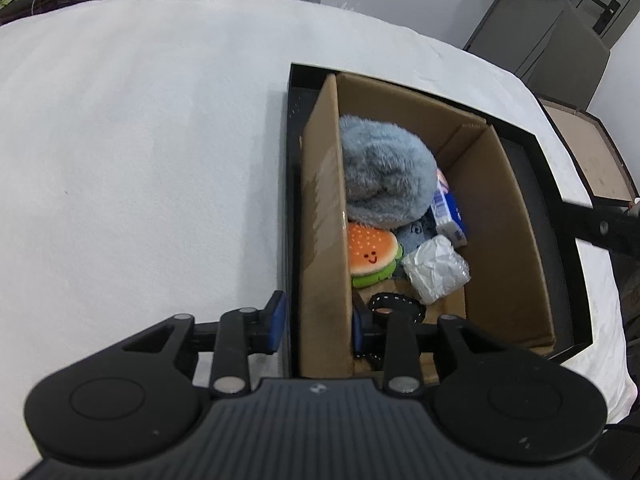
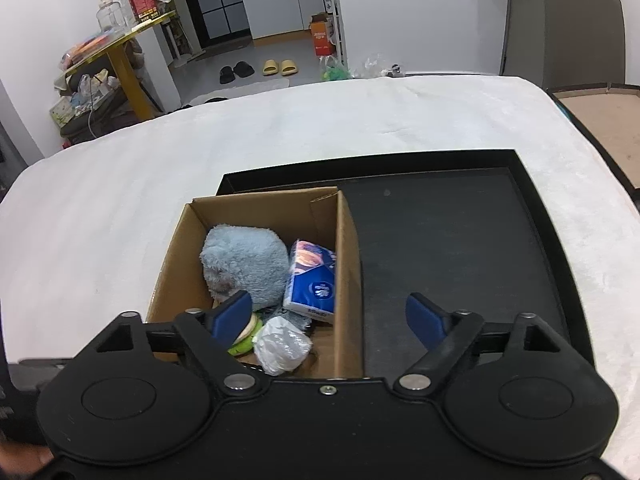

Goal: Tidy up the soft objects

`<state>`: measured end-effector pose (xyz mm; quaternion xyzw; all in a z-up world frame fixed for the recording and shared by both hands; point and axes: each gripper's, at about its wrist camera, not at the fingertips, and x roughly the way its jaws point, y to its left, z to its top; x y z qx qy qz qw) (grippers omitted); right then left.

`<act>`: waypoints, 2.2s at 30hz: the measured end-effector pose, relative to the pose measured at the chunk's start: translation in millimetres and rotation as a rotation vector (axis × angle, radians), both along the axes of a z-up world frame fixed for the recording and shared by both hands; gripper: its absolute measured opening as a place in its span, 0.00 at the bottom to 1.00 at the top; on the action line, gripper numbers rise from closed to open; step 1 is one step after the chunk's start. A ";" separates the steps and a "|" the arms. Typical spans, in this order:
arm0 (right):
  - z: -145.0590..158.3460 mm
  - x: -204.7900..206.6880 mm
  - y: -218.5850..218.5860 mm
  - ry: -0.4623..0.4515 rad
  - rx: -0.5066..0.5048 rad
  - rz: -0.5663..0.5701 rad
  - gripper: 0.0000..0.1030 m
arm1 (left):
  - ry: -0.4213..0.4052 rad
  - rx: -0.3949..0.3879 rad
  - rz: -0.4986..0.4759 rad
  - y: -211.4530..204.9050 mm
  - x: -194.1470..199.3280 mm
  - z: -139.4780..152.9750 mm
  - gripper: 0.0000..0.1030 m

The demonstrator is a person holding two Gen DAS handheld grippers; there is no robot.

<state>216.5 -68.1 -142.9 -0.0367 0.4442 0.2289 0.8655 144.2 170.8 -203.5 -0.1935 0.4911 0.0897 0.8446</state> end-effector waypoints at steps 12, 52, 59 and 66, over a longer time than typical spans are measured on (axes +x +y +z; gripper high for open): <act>13.0 2.4 -36.3 0.069 -0.002 0.034 0.99 | -0.012 0.081 0.002 2.8 -13.3 57.5 0.57; 87.7 -57.6 -159.8 0.039 0.101 -0.003 1.00 | -0.126 0.159 -0.065 -100.7 -85.0 170.2 0.83; 108.5 -77.1 -159.6 0.006 0.123 0.035 1.00 | -0.166 0.172 -0.089 -115.0 -96.3 187.6 0.84; 130.8 -93.7 -160.0 -0.036 0.133 0.058 1.00 | -0.202 0.174 -0.088 -122.1 -111.2 203.8 0.86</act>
